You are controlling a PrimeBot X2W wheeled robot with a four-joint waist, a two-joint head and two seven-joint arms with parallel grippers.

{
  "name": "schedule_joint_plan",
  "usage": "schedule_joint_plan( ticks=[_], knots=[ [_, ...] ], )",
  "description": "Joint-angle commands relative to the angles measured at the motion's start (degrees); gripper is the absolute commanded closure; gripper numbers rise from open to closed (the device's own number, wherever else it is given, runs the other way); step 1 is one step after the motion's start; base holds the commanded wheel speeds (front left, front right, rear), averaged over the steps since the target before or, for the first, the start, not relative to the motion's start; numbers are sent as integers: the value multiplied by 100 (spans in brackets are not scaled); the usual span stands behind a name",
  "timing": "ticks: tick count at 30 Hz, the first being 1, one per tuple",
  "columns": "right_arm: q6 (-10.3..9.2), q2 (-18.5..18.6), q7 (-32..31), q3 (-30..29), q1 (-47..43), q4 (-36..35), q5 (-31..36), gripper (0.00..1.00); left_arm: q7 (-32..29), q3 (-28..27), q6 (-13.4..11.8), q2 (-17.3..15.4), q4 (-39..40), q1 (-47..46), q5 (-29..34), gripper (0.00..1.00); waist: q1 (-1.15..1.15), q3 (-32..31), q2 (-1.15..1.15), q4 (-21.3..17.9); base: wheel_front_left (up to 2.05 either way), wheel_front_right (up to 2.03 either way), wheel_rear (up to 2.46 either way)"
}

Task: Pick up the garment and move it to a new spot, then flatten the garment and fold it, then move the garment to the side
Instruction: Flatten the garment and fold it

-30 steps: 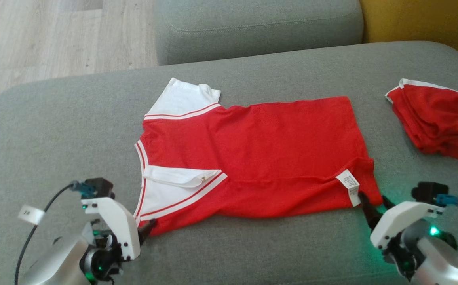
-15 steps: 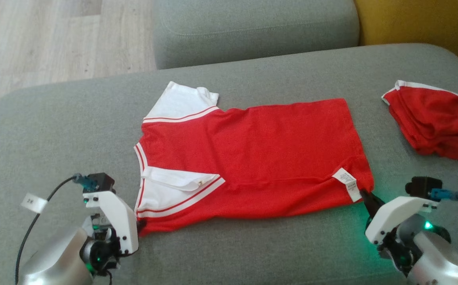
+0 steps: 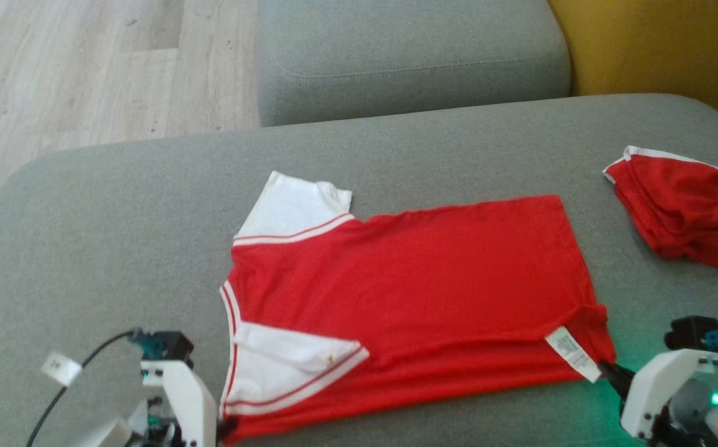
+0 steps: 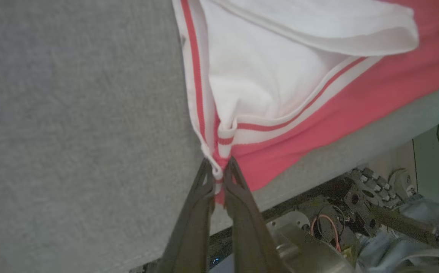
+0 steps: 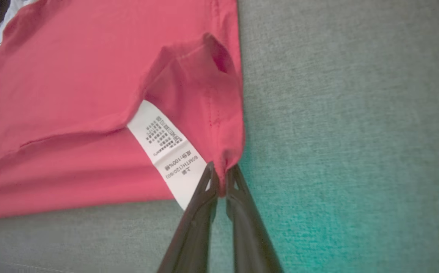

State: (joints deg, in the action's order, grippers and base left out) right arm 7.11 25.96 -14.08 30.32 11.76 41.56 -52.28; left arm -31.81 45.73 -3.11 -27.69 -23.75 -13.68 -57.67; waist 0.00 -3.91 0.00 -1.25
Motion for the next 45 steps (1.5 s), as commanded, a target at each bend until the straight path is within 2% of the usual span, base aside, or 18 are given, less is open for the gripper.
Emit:
schedule_joint_plan(
  ticks=[1, 2, 3, 4, 5, 9, 13, 17, 22, 27, 33, 37, 45],
  knots=[
    [37, 234, -30, -100, -14, -145, 81, 100, -26, -248, -104, -341, 218, -193, -61, 100, 0, 7, 0, 5, 0, 0, 0],
    [37, 236, -87, -194, -70, -174, 115, 71, -70, -254, -161, -384, 325, -114, -96, 100, 0, 10, 0, 7, 0, 0, 0],
    [37, 228, -173, -267, -129, -198, 157, 49, -142, -245, -210, -414, 430, -40, -136, 100, 0, 12, 0, 9, 0, 0, 0],
    [37, 211, -230, -346, -179, -245, 200, 1, -191, -251, -257, -436, 532, 18, -178, 58, 0, 15, 0, 12, 0, 0, 0],
    [37, 177, -217, -459, -208, -326, 231, 0, -186, -280, -297, -456, 625, 44, -201, 0, 0, 22, 0, 11, 0, 0, 0],
    [37, 77, -112, -947, -238, -818, 386, 0, -73, -387, -412, -565, 963, -196, -44, 0, 0, 53, 0, -3, 0, 0, 0],
    [37, -105, 172, -1563, -11, -1422, 647, 0, 182, -529, -496, -564, 1169, -886, 339, 0, 0, 158, 0, -87, 0, 0, 0],
    [37, -443, 270, -1980, 480, -1521, 1045, 0, 384, -503, -330, -285, 907, -1787, 715, 0, 0, 399, 0, -177, 0, 0, 0],
    [37, -758, 103, -2108, 1415, -1181, 1401, 0, 370, -249, 125, 137, 37, -3123, 1212, 0, 0, 1076, 0, -270, 0, 0, 0],
    [37, -807, -107, -1930, 2361, -558, 1562, 0, 243, -202, 381, 583, -1082, -4196, 1330, 0, 0, 1721, 0, -363, 0, 0, 0],
    [37, -822, -256, -1378, 3167, 92, 1455, 0, 177, -143, 570, 947, -2193, -4978, 1400, 0, 0, 2165, 0, -483, 0, 0, 0],
    [37, -856, -175, -1010, 3535, 449, 1362, 0, 230, -116, 639, 1063, -2762, -5295, 1443, 0, 0, 2330, 0, -612, 0, 0, 0],
    [37, -969, -49, -396, 3910, 739, 964, 0, 419, -103, 605, 1089, -3471, -5703, 1542, 0, 0, 2566, 0, -821, 0, 0, 0]
  ],
)
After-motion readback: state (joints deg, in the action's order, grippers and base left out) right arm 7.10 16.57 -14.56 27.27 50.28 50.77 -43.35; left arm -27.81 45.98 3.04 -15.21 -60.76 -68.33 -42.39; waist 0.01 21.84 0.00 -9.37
